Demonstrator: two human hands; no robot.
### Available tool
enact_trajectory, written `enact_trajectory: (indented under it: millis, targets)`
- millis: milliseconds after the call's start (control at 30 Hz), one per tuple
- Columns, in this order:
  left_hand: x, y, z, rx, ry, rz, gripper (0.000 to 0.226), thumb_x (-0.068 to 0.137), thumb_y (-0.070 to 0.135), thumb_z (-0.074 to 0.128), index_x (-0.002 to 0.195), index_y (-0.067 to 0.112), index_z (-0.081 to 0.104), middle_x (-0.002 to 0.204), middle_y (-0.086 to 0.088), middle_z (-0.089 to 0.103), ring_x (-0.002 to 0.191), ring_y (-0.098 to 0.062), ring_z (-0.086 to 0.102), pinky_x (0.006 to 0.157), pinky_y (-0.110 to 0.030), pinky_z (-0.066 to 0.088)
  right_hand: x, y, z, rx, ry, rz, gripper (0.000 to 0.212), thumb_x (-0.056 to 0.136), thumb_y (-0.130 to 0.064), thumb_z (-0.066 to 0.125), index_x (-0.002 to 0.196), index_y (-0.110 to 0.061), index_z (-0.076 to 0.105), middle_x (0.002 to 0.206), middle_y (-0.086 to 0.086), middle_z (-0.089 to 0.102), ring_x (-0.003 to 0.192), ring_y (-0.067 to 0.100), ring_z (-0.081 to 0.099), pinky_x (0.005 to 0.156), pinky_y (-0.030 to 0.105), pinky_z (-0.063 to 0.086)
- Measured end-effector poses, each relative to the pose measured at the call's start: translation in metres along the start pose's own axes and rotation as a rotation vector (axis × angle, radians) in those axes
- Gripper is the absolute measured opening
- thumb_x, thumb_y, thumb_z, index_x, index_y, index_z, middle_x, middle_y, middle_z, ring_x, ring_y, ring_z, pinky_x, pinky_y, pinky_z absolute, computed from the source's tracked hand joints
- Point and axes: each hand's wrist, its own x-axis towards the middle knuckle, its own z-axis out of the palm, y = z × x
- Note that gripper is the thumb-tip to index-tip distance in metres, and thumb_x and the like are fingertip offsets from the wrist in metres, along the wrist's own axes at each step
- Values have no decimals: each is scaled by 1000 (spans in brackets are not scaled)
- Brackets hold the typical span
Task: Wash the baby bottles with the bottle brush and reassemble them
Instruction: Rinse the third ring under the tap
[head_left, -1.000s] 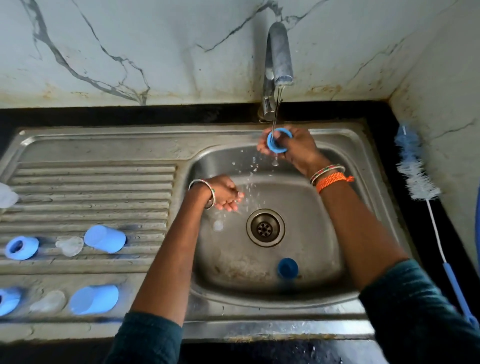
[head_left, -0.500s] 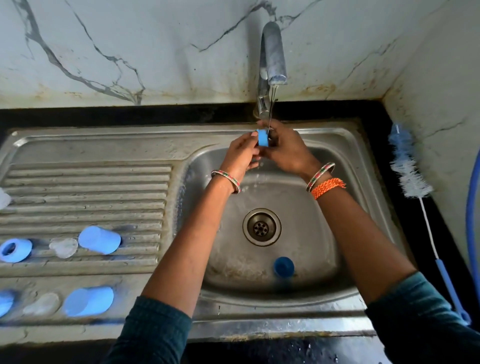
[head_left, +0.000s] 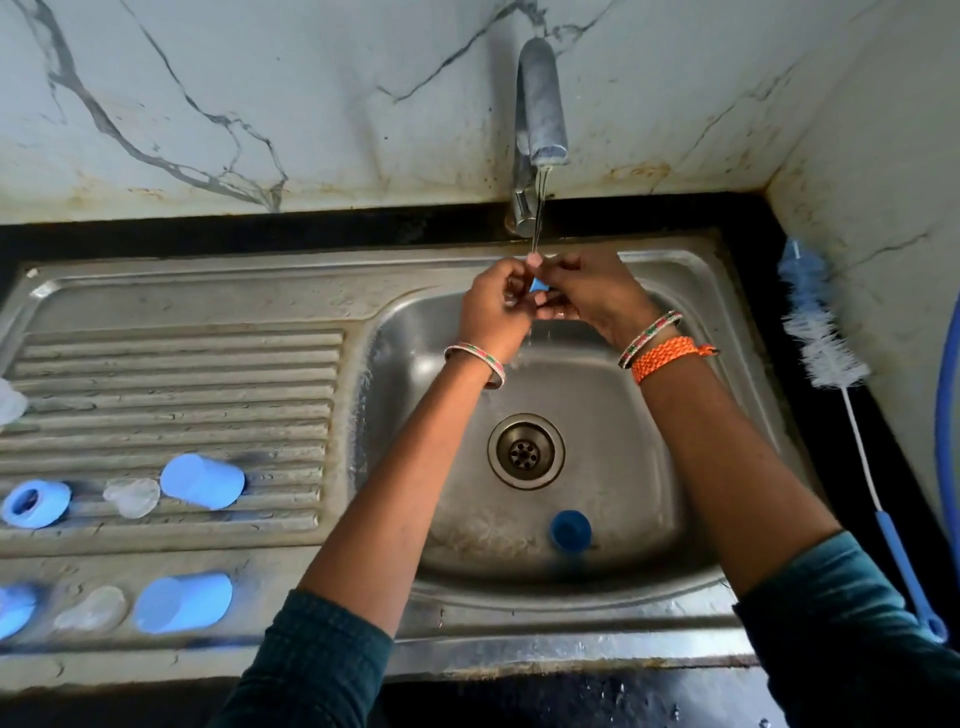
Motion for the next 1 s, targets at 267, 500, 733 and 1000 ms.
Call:
enact_trajectory:
  millis: [267, 500, 733, 1000]
  targets:
    - [12, 19, -20, -733, -104, -502, 17, 97, 12, 45, 89, 7, 60, 67, -4, 66, 58, -10, 60, 64, -22, 47, -8, 3, -5, 15, -79, -293, 38, 75, 13, 69, 98, -18, 67, 112, 3, 67, 96, 13, 66, 78, 25, 55]
    - [12, 6, -16, -183, 40, -126, 18, 87, -8, 56, 104, -7, 62, 81, 1, 63, 68, 0, 59, 69, -15, 49, -5, -6, 2, 66, -170, 46, 25, 98, -23, 53, 117, -7, 55, 95, 17, 66, 71, 21, 70, 64, 28, 58]
    - [4, 7, -21, -422, -94, -309, 17, 97, 3, 44, 85, 13, 52, 80, -5, 59, 66, -10, 58, 60, -20, 49, -4, 10, 7, -121, -72, -271, 56, 77, 21, 56, 123, -10, 62, 93, 9, 70, 89, 20, 70, 80, 30, 57]
    - [1, -13, -10, 118, -41, 164, 19, 76, 8, 61, 92, 3, 71, 84, 3, 68, 78, -1, 61, 74, -17, 47, -1, -3, 10, 216, -96, -47, 7, 93, -4, 55, 91, -9, 60, 80, 6, 63, 67, 11, 62, 56, 19, 51]
